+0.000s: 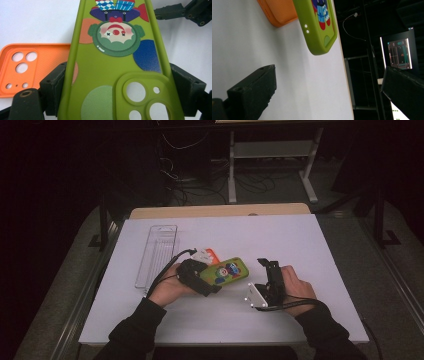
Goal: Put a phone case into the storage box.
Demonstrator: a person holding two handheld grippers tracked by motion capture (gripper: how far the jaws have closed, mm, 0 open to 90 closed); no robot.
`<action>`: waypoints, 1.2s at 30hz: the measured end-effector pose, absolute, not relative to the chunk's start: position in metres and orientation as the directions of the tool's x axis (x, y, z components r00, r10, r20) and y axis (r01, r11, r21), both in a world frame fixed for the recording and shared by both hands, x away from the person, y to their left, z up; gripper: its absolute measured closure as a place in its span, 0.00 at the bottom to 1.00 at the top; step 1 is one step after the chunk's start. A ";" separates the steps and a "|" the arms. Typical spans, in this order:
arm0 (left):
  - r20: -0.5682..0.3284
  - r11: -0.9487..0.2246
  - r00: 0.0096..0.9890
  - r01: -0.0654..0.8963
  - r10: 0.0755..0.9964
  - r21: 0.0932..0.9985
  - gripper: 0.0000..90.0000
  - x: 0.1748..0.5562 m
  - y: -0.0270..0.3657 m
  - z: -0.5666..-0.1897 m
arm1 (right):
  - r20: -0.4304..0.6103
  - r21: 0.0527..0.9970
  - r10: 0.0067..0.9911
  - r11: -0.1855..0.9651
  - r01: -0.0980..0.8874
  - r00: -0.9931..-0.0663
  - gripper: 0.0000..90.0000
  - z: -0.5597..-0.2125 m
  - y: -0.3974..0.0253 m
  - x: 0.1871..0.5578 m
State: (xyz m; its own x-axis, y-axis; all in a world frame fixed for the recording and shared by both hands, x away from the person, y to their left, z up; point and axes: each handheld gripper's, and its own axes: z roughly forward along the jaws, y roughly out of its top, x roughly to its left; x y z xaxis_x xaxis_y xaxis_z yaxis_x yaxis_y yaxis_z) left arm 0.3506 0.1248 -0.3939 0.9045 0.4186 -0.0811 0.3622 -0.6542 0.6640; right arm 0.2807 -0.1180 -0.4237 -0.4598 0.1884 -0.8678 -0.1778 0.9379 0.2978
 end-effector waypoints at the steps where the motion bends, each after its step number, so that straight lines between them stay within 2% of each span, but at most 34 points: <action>1: -0.083 -0.658 0.906 0.362 0.416 0.660 0.18 0.351 0.125 -0.393 | -0.872 0.293 0.184 0.939 -0.183 -0.453 0.00 -0.424 -0.117 0.280; 9: -0.107 -0.619 0.888 0.394 0.448 0.679 0.18 0.354 0.125 -0.389 | -0.887 0.310 0.211 0.931 -0.191 -0.411 0.00 -0.424 -0.109 0.282; 16: -0.110 -0.613 0.888 0.393 0.446 0.685 0.18 0.354 0.124 -0.387 | -0.920 0.251 0.151 0.936 -0.246 -0.361 0.07 -0.424 -0.095 0.286; 19: -0.113 -0.610 0.885 0.399 0.452 0.685 0.18 0.354 0.124 -0.387 | -0.916 0.262 0.164 0.935 -0.237 -0.366 0.10 -0.425 -0.091 0.285; 20: -0.105 -0.618 0.889 0.391 0.447 0.682 0.18 0.355 0.125 -0.386 | -0.929 0.224 0.124 0.939 -0.262 -0.348 0.11 -0.424 -0.090 0.288; 24: -0.098 -0.625 0.891 0.386 0.444 0.678 0.18 0.356 0.126 -0.385 | -0.928 0.217 0.115 0.940 -0.262 -0.355 0.15 -0.428 -0.083 0.289; 30: -0.097 -0.638 0.894 0.384 0.437 0.667 0.18 0.356 0.126 -0.386 | -0.942 0.153 0.051 0.945 -0.290 -0.331 0.29 -0.432 -0.072 0.293; 31: -0.106 -0.622 0.888 0.394 0.447 0.677 0.18 0.355 0.125 -0.387 | -0.944 0.172 0.074 0.942 -0.288 -0.321 0.32 -0.435 -0.070 0.292; 36: -0.104 -0.632 0.893 0.388 0.438 0.671 0.18 0.354 0.124 -0.388 | -0.955 0.136 0.045 0.944 -0.301 -0.292 0.42 -0.441 -0.067 0.291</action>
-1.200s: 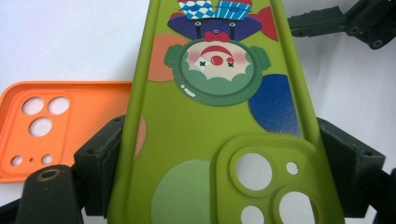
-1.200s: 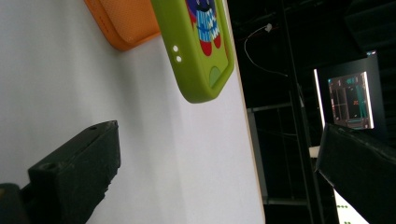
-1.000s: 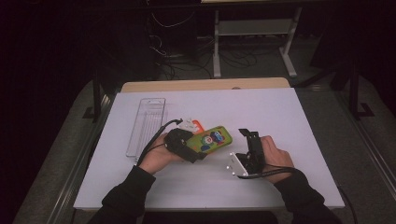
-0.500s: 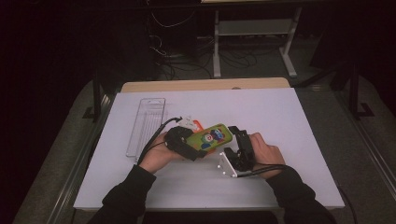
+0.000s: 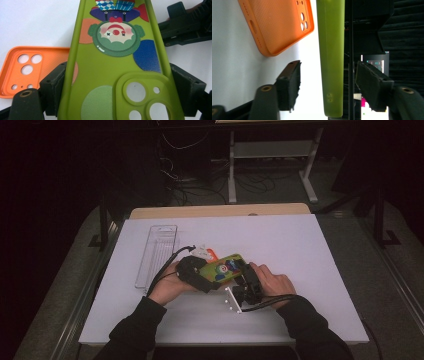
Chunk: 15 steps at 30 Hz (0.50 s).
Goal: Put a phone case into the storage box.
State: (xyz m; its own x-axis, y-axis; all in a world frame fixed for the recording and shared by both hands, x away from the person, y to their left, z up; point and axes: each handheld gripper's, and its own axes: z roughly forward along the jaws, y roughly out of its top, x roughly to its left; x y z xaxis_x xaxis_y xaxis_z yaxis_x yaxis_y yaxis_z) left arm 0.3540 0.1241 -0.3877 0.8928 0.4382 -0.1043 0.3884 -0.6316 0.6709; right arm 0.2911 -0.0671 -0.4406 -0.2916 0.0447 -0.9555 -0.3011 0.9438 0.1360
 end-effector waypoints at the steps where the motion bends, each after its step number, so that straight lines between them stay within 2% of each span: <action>1: -0.103 -0.636 0.894 0.386 0.436 0.668 0.18 0.354 0.124 -0.388 | -0.957 0.132 0.041 0.943 -0.306 -0.286 0.44 -0.441 -0.067 0.291; 13: -0.088 -0.658 0.906 0.365 0.415 0.659 0.17 0.354 0.123 -0.388 | -0.964 0.104 0.014 0.937 -0.332 -0.264 0.76 -0.442 -0.066 0.286; 15: -0.109 -0.637 0.898 0.383 0.426 0.668 0.17 0.353 0.123 -0.388 | -0.965 0.099 0.008 0.938 -0.332 -0.264 0.81 -0.441 -0.066 0.285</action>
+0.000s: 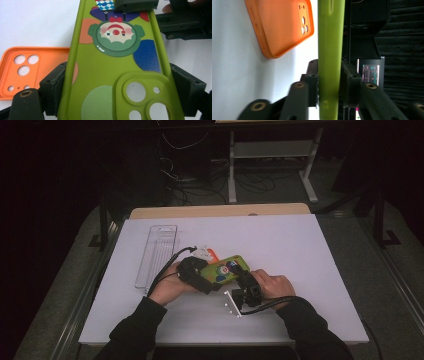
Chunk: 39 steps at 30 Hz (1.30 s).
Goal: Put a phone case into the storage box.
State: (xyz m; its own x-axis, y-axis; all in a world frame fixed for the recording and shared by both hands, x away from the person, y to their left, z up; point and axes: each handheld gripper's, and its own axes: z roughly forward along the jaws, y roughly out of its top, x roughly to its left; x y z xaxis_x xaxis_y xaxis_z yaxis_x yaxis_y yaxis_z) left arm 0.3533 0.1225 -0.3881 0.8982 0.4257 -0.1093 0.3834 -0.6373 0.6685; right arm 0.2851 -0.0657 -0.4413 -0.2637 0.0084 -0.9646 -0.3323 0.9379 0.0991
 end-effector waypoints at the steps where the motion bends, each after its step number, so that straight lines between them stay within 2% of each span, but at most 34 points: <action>1: -0.105 -0.645 0.902 0.377 0.419 0.664 0.17 0.354 0.124 -0.388 | -0.966 0.094 0.005 0.938 -0.334 -0.260 0.83 -0.441 -0.066 0.285; 4: -0.105 -0.645 0.902 0.377 0.419 0.664 0.17 0.354 0.123 -0.388 | -0.968 0.070 -0.018 0.940 -0.334 -0.252 0.84 -0.441 -0.066 0.284; 10: -0.104 -0.625 0.901 0.372 0.422 0.687 0.15 0.353 0.125 -0.389 | -0.966 0.093 0.004 0.938 -0.334 -0.258 0.84 -0.442 -0.067 0.283; 11: -0.105 -0.616 0.897 0.376 0.430 0.692 0.14 0.353 0.125 -0.389 | -0.967 0.093 0.005 0.938 -0.333 -0.256 0.84 -0.442 -0.067 0.283; 13: -0.105 -0.626 0.898 0.377 0.427 0.683 0.03 0.355 0.127 -0.388 | -0.967 0.087 -0.001 0.939 -0.333 -0.255 0.84 -0.442 -0.067 0.284; 17: -0.120 -0.579 0.889 0.385 0.442 0.719 0.00 0.354 0.131 -0.385 | -0.965 0.089 0.004 0.945 -0.314 -0.261 0.84 -0.440 -0.071 0.286; 21: -0.119 -0.569 0.891 0.377 0.437 0.731 0.00 0.354 0.136 -0.383 | -0.956 0.154 0.070 0.947 -0.283 -0.286 0.84 -0.438 -0.077 0.290; 28: -0.091 -0.596 0.903 0.350 0.420 0.723 0.00 0.355 0.141 -0.384 | -0.929 0.215 0.126 0.949 -0.232 -0.347 0.84 -0.432 -0.091 0.298; 36: -0.072 -0.607 0.896 0.354 0.438 0.712 0.00 0.354 0.140 -0.386 | -0.825 0.419 0.334 0.902 -0.098 -0.456 0.84 -0.426 -0.103 0.304; 39: -0.062 -0.625 0.901 0.346 0.429 0.699 0.00 0.354 0.140 -0.386 | -0.790 0.458 0.367 0.886 -0.074 -0.491 0.84 -0.422 -0.107 0.308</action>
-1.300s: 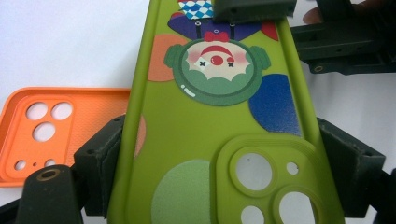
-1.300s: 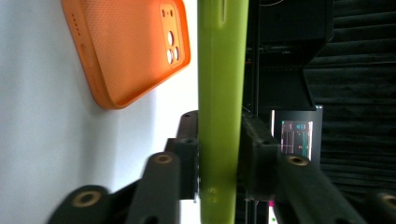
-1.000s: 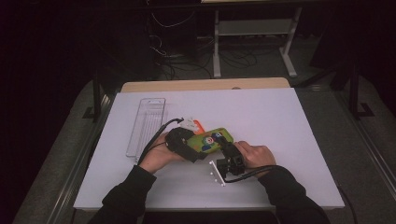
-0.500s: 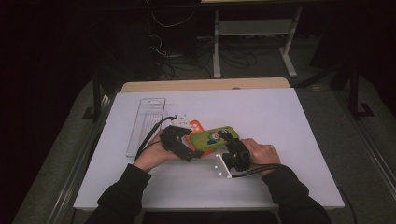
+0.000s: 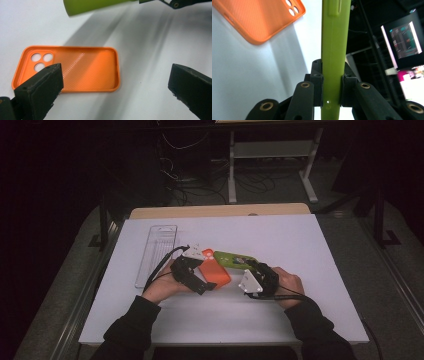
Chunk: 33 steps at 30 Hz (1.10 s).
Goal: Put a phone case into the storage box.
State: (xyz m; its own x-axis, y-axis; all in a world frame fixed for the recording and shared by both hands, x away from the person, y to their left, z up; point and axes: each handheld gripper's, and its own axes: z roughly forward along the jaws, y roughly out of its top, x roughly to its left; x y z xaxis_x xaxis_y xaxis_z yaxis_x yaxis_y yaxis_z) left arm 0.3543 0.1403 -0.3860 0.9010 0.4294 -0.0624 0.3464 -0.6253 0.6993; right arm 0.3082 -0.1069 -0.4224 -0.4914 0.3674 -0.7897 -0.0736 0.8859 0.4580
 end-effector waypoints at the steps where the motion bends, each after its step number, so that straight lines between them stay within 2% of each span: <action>1: -0.055 -0.635 0.904 0.339 0.423 0.694 0.00 0.355 0.141 -0.386 | -0.777 0.475 0.384 0.878 -0.065 -0.499 0.84 -0.422 -0.108 0.309; 5: -0.067 -0.620 0.896 0.356 0.439 0.699 0.00 0.355 0.140 -0.387 | -0.678 0.584 0.497 0.812 0.014 -0.541 0.84 -0.420 -0.110 0.310; 11: -0.070 -0.623 0.892 0.367 0.447 0.691 0.00 0.354 0.140 -0.387 | -0.594 0.648 0.558 0.759 0.067 -0.579 0.84 -0.414 -0.118 0.317; 18: -0.066 -0.622 0.891 0.365 0.449 0.692 0.00 0.353 0.138 -0.388 | -0.409 0.761 0.680 0.622 0.183 -0.608 0.84 -0.408 -0.127 0.322; 29: -0.077 -0.622 0.886 0.381 0.458 0.684 0.00 0.354 0.139 -0.389 | -0.136 0.831 0.776 0.428 0.356 -0.616 0.84 -0.405 -0.147 0.336; 33: -0.048 -0.637 0.887 0.366 0.459 0.678 0.03 0.355 0.141 -0.387 | 0.024 0.845 0.810 0.297 0.445 -0.586 0.84 -0.405 -0.153 0.340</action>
State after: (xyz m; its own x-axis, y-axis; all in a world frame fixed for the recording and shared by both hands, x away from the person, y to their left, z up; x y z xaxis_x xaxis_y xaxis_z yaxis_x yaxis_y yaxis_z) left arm 0.3554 0.1413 -0.3874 0.8872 0.4588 -0.0484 0.3664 -0.6371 0.6781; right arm 0.3405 -0.1528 -0.4053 -0.5862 0.8098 0.0239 0.4450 0.2971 0.8448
